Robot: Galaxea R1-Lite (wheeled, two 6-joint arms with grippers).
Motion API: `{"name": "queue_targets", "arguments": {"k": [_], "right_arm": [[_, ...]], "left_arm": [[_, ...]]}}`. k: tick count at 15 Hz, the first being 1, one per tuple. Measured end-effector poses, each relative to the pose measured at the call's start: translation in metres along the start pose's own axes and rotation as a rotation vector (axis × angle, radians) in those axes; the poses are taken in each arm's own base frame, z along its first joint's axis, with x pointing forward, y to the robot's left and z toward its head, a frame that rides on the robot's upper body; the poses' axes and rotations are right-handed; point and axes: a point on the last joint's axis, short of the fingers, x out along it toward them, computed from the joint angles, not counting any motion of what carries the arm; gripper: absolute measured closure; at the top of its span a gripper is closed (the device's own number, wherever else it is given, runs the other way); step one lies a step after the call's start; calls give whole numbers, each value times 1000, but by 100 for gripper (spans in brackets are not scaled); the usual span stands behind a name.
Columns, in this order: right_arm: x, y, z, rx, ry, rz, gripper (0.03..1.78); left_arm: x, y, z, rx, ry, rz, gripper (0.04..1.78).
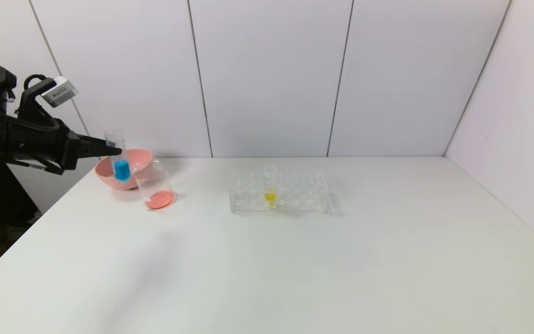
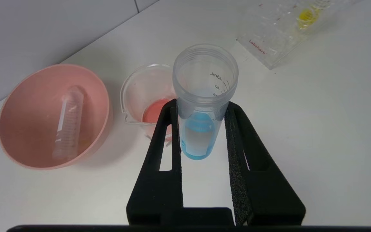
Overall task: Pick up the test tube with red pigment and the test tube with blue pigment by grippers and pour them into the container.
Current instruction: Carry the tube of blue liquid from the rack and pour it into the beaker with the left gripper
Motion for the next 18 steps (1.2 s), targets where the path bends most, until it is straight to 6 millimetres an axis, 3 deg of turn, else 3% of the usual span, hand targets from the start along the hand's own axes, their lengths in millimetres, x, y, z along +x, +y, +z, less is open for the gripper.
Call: {"name": "queue_targets", "arguments": {"k": [5,8,12,18], "right_arm": [[0,0,0,0,0,0,4],[0,0,0,0,0,0,4],[0,0,0,0,0,0,4],[0,0,0,0,0,0,4]], "left_arm": [[14,26,12,-34,152,48,140],[27,31,17,-61,226,21,140],[54,23,19,-29,325,29,140],[78,-4,36,127,481,215,140]]}}
